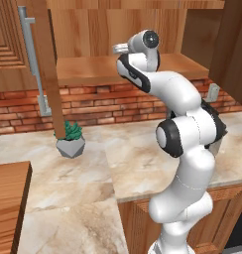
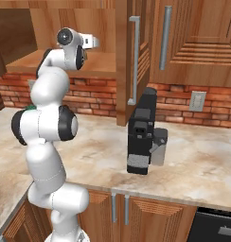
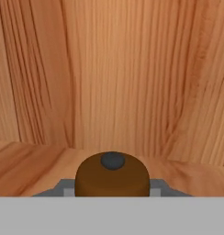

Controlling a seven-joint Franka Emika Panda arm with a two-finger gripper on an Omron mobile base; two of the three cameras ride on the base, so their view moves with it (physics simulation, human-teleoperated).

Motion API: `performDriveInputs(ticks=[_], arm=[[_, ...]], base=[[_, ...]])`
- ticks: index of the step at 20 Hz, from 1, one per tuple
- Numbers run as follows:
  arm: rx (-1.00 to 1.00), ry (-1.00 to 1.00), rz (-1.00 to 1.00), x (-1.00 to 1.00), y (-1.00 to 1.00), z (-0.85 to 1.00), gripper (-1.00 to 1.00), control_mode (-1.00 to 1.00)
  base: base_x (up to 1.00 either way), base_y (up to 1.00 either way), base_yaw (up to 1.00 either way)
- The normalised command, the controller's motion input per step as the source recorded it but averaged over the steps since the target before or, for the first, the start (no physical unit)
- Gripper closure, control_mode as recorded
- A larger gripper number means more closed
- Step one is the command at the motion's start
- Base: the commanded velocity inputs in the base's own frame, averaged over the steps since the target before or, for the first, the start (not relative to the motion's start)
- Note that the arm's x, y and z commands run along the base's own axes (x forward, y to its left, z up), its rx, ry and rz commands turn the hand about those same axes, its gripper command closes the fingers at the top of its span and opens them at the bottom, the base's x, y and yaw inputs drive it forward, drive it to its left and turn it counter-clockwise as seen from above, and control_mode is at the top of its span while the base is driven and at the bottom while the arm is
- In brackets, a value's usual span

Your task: Retrieve the shaker from the cabinet and place it next the steak on a plate on the dining table.

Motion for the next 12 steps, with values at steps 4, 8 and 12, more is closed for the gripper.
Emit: performDriveInputs(ticks=[4, 8, 12], arm=[[0.00, -0.07, 0.00, -0.27, 0.00, 0.06, 1.00, -1.00], [0.00, -0.17, 0.00, -0.77, 0.00, 0.35, 1.00, -1.00], [0.00, -0.17, 0.02, -0.95, -0.01, 0.35, 1.00, -1.00]], base=[[0.00, 0.00, 0.00], [0.00, 0.00, 0.00], [0.00, 0.00, 0.00]])
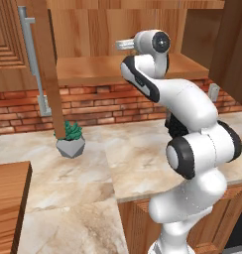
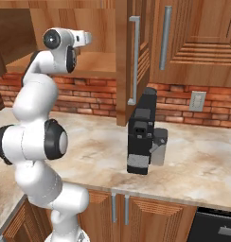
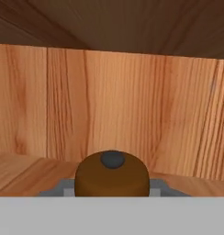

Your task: Retrieve the shaker from the cabinet and place it next the steak on a plate on the dining table.

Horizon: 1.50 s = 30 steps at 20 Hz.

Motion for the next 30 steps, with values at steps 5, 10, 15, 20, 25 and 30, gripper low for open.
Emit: performDriveInputs(ticks=[5, 10, 15, 20, 25, 30], arm=[[0.01, -0.15, 0.03, -0.98, 0.00, 0.21, 1.00, -1.00], [0.00, -0.20, 0.00, -1.00, 0.00, 0.29, 1.00, -1.00], [0.00, -0.15, 0.00, -1.00, -0.06, 0.38, 1.00, -1.00], [0.09, 0.00, 0.00, -1.00, -0.26, 0.23, 1.00, -1.00], [0.07, 0.14, -0.03, -1.00, -0.18, 0.05, 1.00, -1.00], [0.04, 0.09, -0.05, -1.00, -0.07, 0.00, 1.00, -1.00]], base=[[0.00, 0.00, 0.00], [0.00, 0.00, 0.00], [0.00, 0.00, 0.00], [0.00, 0.00, 0.00], [0.00, 0.00, 0.00], [0.00, 0.00, 0.00]])
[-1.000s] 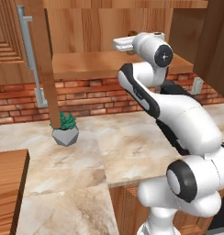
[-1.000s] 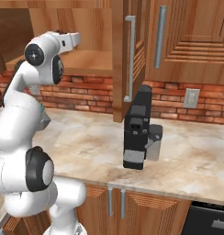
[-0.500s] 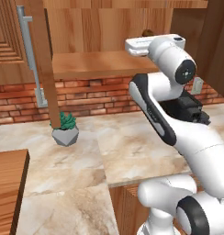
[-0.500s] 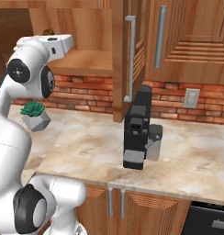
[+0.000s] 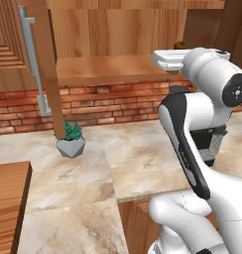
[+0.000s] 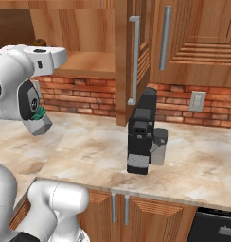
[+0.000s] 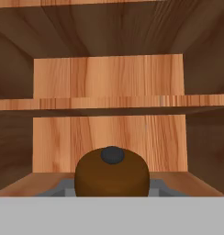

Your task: Retrieve the shaker from the cabinet and place it next the steak on a plate on the dining table.

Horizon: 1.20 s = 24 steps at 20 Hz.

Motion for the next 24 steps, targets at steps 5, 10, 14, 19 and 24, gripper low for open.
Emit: performDriveInputs(ticks=[5, 10, 14, 19, 24], arm=[[0.00, 0.18, -0.03, -0.98, -0.07, 0.00, 1.00, -1.00], [0.00, 0.35, 0.00, -0.62, 0.00, 0.00, 1.00, -1.00], [0.00, 0.19, 0.00, -0.59, 0.00, -0.16, 1.00, -1.00], [0.00, 0.00, 0.00, -0.58, 0.00, -0.37, 1.00, -1.00], [0.00, 0.00, 0.00, -0.45, -0.01, -0.39, 1.00, -1.00]], base=[[0.00, 0.00, 0.00], [0.00, 0.00, 0.00], [0.00, 0.00, 0.00], [0.00, 0.00, 0.00], [0.00, 0.00, 0.00]])
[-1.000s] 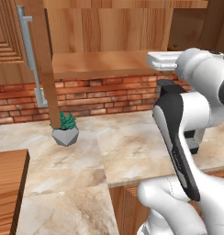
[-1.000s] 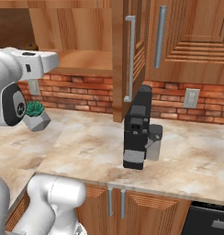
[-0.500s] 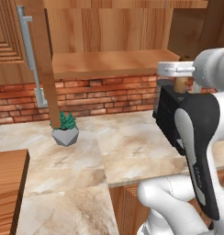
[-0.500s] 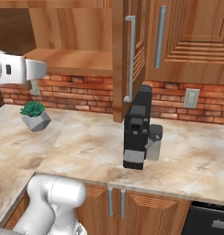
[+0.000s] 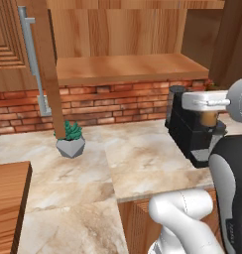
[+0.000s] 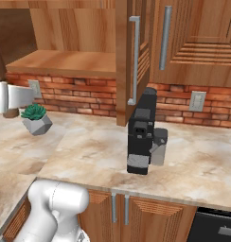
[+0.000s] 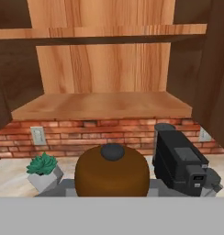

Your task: Retrieve the shaker from the cabinet and place it next the steak on a plate on the dining table.

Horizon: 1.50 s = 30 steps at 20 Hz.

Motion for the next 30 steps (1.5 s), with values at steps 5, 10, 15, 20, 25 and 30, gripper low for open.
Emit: performDriveInputs(ticks=[5, 10, 15, 20, 25, 30], arm=[[0.00, 0.00, 0.00, -0.25, -0.09, -0.33, 1.00, -1.00], [0.03, -0.03, 0.00, -0.17, -0.15, -0.03, 1.00, -1.00], [0.01, -0.13, 0.00, -0.39, -0.04, 0.00, 1.00, 1.00], [0.00, 0.00, 0.00, 0.00, 0.00, 0.00, 1.00, 1.00], [0.00, 0.00, 0.00, 0.00, 0.00, 0.00, 1.00, 1.00], [0.00, 0.00, 0.00, 0.00, 0.00, 0.00, 1.00, 1.00]], base=[[0.00, 0.00, 0.00], [0.00, 0.00, 0.00], [-0.17, -0.02, 0.00], [-0.83, -0.32, -0.20], [-0.23, -0.10, -0.83], [0.00, 0.00, -1.00]])
